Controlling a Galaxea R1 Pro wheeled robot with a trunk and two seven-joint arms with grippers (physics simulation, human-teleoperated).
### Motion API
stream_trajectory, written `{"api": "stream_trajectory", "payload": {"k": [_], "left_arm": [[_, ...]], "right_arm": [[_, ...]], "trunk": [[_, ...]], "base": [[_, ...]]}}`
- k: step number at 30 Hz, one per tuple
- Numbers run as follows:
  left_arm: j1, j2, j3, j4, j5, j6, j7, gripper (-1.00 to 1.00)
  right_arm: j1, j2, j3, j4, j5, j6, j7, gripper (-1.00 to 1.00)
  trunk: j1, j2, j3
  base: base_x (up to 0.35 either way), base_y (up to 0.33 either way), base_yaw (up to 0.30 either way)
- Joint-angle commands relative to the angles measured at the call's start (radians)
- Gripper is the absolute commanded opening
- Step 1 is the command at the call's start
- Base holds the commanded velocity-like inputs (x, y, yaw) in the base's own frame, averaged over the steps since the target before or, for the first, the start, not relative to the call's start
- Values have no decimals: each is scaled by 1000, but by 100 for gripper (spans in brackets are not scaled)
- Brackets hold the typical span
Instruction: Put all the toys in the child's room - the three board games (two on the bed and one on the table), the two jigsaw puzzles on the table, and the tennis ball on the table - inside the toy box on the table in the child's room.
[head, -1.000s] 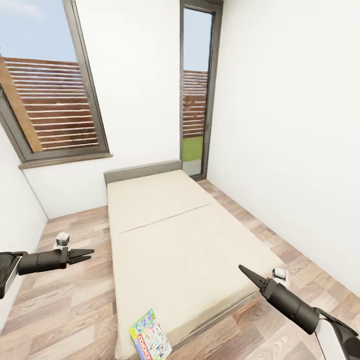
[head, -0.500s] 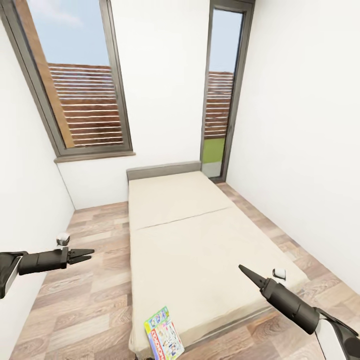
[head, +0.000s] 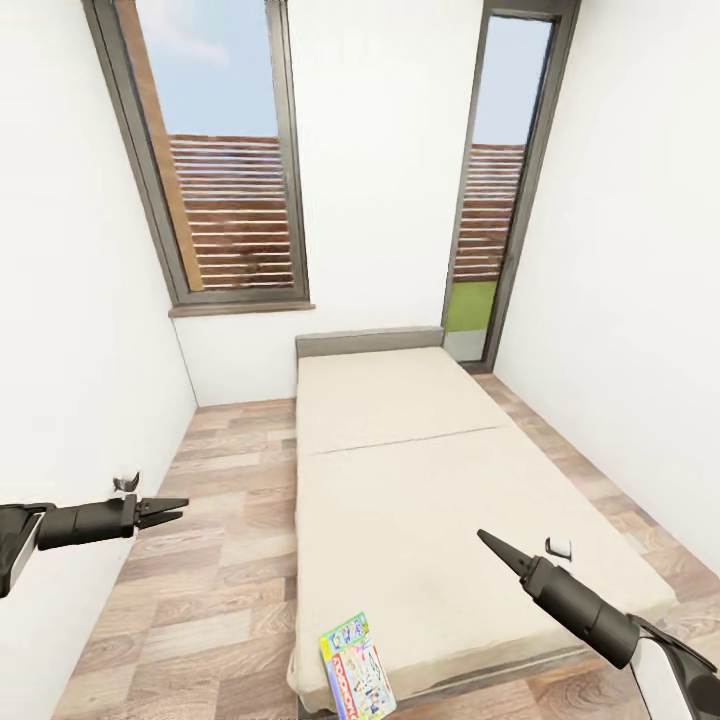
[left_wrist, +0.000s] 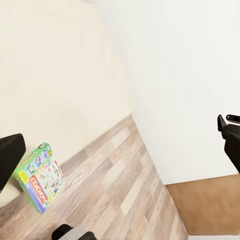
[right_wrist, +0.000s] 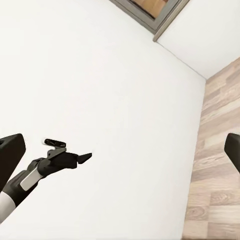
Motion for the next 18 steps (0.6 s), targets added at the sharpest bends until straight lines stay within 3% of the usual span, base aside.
{"api": "stream_trajectory", "payload": {"k": [1, 10, 18], "left_arm": [[-1, -1, 4, 0, -11, 11, -8, 100], [-1, -1, 4, 0, -11, 11, -8, 100], [-1, -1, 4, 0, -10, 11, -8, 100]], "right_arm": [[-1, 0, -1, 0, -3, 6, 1, 100], [-1, 0, -1, 3, -3, 6, 1, 100], [-1, 0, -2, 8, -3, 6, 1, 100]], "trunk": [[1, -2, -2], [1, -2, 1], [1, -2, 1]], "base": [[0, 0, 282], [0, 0, 274], [0, 0, 65]]}}
